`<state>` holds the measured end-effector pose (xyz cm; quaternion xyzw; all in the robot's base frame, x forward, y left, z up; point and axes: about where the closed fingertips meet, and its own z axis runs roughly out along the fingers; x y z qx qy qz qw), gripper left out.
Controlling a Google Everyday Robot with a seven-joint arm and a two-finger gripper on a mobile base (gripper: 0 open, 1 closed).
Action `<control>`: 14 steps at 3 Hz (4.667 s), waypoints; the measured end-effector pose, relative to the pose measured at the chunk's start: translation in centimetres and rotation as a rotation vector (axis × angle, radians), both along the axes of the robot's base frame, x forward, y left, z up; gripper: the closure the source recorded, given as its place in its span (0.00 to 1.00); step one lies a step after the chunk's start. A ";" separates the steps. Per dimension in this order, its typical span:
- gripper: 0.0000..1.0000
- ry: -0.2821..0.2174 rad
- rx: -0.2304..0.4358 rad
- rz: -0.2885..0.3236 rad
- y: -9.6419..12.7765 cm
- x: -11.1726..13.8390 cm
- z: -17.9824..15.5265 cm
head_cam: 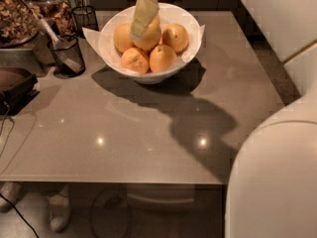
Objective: Pick orange from white bowl
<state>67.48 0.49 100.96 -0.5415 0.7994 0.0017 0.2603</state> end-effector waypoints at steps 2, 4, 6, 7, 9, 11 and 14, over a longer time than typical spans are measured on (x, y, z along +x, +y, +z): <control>0.14 0.028 -0.032 -0.021 0.6 1.7 -1.8; 0.15 0.083 -0.051 -0.033 0.6 3.1 -4.1; 0.14 0.135 -0.061 -0.034 1.1 4.3 -6.4; 0.33 0.184 -0.057 -0.051 0.8 4.5 -8.1; 0.79 0.182 -0.012 -0.056 0.0 4.5 -7.9; 1.00 0.056 0.069 -0.029 -0.1 2.7 -3.6; 1.00 -0.058 0.220 0.032 -0.8 -2.6 0.8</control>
Offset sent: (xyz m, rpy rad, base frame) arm 0.0252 -0.0007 -0.0223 -0.0526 0.0513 -0.0418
